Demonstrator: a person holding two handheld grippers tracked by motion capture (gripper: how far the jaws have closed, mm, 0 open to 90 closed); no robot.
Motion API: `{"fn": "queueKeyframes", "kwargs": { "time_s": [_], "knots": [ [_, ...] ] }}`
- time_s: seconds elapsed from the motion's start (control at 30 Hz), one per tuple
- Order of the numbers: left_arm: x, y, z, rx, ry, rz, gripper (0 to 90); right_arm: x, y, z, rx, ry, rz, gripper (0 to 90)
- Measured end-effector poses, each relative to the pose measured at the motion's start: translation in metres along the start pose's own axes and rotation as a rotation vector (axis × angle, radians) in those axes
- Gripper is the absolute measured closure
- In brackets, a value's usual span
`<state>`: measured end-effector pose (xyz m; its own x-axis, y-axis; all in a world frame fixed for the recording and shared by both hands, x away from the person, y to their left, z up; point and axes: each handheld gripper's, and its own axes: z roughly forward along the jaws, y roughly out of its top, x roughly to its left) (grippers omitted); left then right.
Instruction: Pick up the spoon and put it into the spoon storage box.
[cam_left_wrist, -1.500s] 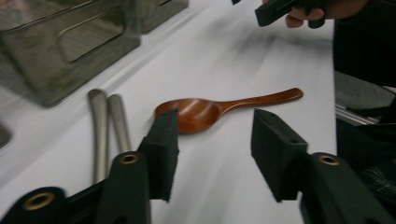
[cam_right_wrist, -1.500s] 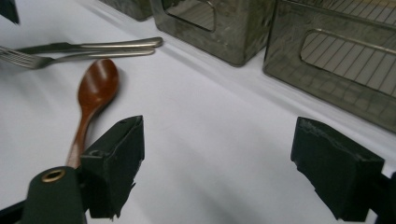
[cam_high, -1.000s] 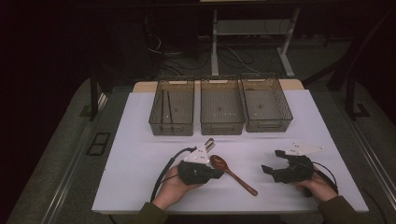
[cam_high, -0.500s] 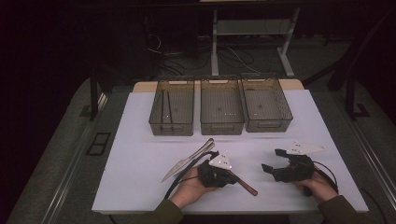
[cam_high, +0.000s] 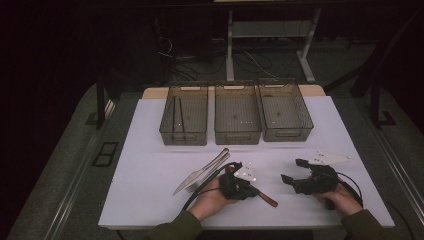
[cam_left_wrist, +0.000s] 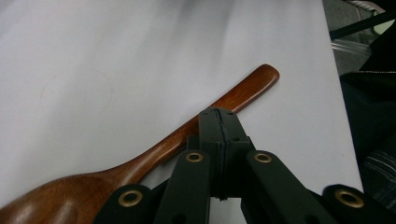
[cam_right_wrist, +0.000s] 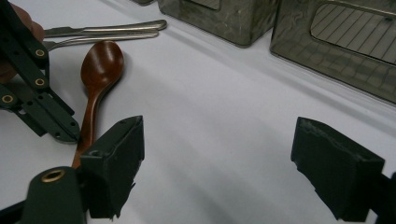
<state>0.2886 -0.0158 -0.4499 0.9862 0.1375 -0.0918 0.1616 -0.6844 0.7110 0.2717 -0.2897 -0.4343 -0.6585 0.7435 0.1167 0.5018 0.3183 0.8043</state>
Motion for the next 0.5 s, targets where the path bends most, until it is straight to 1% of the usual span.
{"fn": "queueKeyframes", "kwargs": {
  "time_s": [0.03,0.1,0.17,0.2,0.23,0.4,0.5],
  "knots": [
    [0.0,0.001,0.001,-0.004,0.002,-0.006,88.9,0.0,0.0,0.0,-0.003,0.0,0.0,16.7],
    [0.002,0.002,0.002,0.001,0.007,0.001,88.9,-0.001,0.0,0.0,-0.005,0.001,0.004,16.7],
    [0.003,0.004,0.004,-0.004,0.018,-0.007,88.9,-0.001,0.0,0.0,0.0,-0.002,0.002,16.7],
    [0.003,0.005,0.005,-0.005,0.019,-0.004,88.9,-0.001,0.0,0.0,0.0,-0.001,0.001,16.7],
    [0.004,0.006,0.006,-0.009,0.023,-0.012,88.9,-0.001,0.0,0.001,-0.002,0.002,0.001,16.7],
    [0.01,0.01,0.009,-0.007,0.042,-0.013,88.9,-0.002,0.0,0.001,-0.002,-0.002,0.003,16.7],
    [0.014,0.012,0.012,-0.014,0.048,-0.021,88.9,-0.002,0.0,0.001,-0.004,-0.002,0.009,16.7]
  ]
}}
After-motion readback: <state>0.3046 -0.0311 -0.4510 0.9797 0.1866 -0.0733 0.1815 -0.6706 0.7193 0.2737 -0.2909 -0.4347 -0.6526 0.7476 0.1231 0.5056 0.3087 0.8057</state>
